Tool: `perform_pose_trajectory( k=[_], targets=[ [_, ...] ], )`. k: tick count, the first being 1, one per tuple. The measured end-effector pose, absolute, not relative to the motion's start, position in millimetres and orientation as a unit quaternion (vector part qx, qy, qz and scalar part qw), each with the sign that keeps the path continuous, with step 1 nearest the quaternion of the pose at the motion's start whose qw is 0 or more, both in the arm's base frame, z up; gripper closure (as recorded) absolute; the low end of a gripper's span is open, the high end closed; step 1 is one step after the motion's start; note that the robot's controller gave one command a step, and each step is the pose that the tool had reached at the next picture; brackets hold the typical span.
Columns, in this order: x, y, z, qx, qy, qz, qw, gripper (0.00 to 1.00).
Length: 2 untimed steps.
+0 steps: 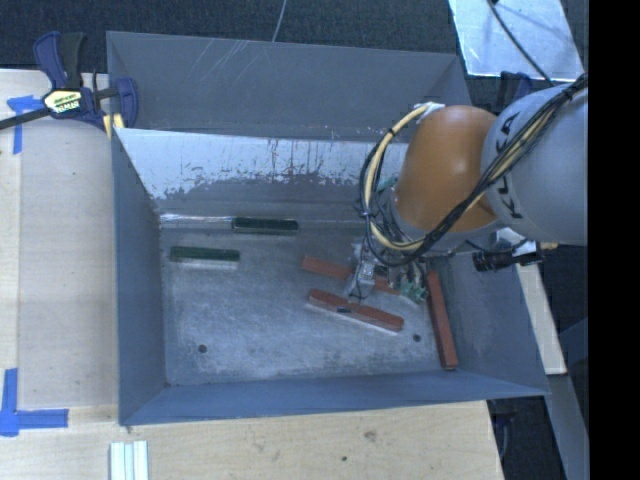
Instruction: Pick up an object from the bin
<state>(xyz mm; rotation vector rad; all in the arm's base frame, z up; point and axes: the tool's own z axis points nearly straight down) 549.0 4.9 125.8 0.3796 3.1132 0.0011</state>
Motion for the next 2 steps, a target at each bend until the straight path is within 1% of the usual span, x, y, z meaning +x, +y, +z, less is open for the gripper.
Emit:
perform_pose_trajectory(
  k=[2],
  targets=[
    [549.3,4.6,135.9,0.121,0.993,0.0,0.002,1.0]
  ],
)
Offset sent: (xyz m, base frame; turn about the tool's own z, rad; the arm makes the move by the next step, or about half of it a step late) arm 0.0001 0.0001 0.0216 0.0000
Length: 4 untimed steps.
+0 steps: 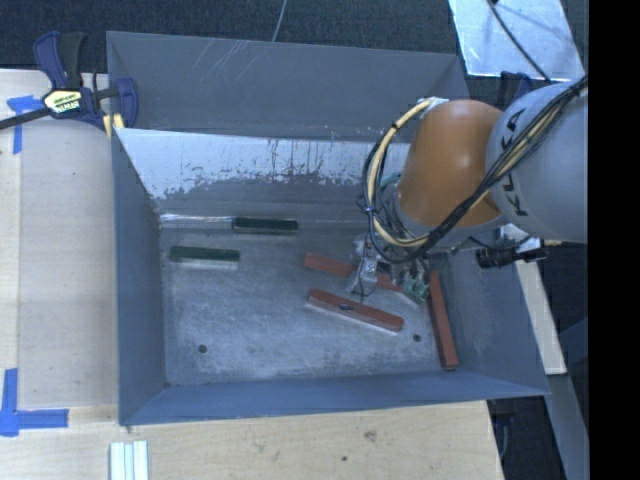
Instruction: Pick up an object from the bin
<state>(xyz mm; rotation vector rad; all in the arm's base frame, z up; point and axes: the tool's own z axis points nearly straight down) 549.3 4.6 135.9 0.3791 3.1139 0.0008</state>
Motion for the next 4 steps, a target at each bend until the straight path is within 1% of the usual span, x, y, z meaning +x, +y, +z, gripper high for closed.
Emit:
perform_pose_trajectory(
  k=[1,3,4],
  targets=[
    [549.8,4,146,0.121,0.993,0.0,0.003,1.0],
    [549.4,4,149,0.12,0.993,0.0,0.001,1.0],
    [548.5,4,162,0.12,0.993,0.0,-0.001,1.0]
  ],
)
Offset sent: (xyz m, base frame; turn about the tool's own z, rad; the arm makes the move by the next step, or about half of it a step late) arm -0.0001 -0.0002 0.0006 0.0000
